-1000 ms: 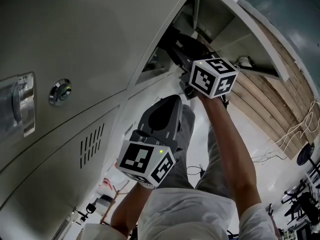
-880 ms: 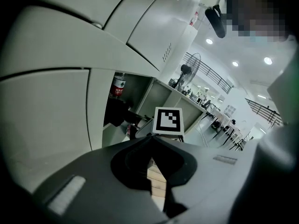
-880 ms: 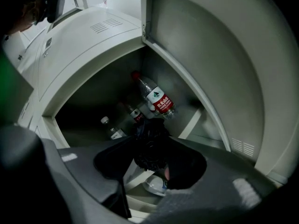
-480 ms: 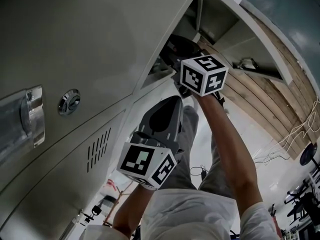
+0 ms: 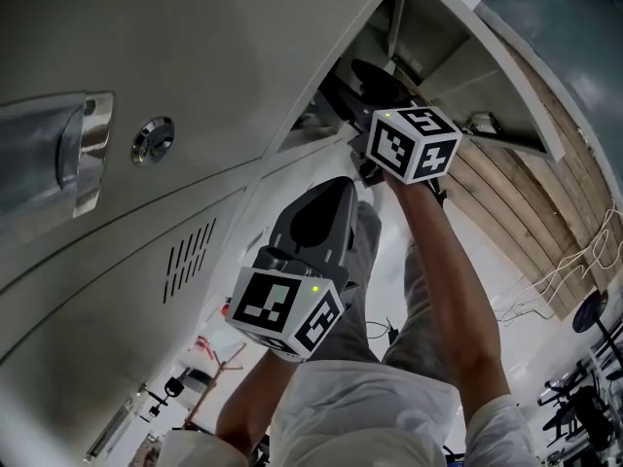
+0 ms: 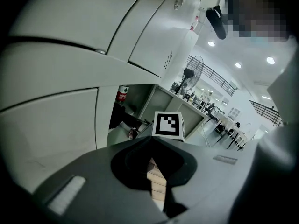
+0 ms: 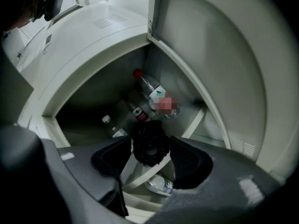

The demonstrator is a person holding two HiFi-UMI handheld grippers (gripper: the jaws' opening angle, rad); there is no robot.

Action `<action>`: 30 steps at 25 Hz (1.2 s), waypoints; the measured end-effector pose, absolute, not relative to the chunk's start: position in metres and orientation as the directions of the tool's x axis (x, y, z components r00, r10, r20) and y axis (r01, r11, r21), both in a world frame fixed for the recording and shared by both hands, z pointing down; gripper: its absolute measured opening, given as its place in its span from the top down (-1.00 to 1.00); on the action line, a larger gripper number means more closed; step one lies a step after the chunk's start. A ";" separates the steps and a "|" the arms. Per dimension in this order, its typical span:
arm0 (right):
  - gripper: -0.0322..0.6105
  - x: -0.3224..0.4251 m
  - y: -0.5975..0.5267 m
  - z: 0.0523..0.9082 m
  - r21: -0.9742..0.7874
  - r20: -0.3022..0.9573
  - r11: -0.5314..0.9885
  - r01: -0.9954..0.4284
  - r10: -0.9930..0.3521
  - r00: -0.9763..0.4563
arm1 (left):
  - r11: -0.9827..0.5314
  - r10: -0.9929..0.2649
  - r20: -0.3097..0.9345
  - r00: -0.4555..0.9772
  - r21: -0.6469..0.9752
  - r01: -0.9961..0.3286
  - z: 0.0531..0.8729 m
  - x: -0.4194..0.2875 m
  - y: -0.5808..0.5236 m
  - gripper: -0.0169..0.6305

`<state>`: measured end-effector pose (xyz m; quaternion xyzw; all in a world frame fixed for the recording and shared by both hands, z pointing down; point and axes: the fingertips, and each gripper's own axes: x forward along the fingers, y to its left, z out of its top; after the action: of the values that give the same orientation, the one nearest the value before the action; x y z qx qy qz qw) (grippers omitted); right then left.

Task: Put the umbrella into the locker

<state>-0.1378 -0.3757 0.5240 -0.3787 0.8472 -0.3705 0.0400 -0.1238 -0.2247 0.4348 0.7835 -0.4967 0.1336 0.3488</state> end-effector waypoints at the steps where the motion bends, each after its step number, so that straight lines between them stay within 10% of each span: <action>1: 0.11 -0.135 -0.373 0.522 -0.651 0.216 0.446 -0.614 -0.667 -0.713 | -0.264 -0.687 0.555 0.469 0.411 -0.872 0.434 -0.122 -0.224 0.89; 30: 0.46 -0.064 -0.271 0.409 -0.399 0.298 0.624 -0.672 -0.605 -0.739 | -0.166 -0.822 0.465 0.329 0.357 -0.919 0.357 -0.112 -0.187 0.89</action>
<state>-0.0636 -0.2709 0.4093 -0.3552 0.8986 -0.2487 -0.0674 -0.1119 -0.1869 0.3573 0.7591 -0.5734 0.0821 0.2970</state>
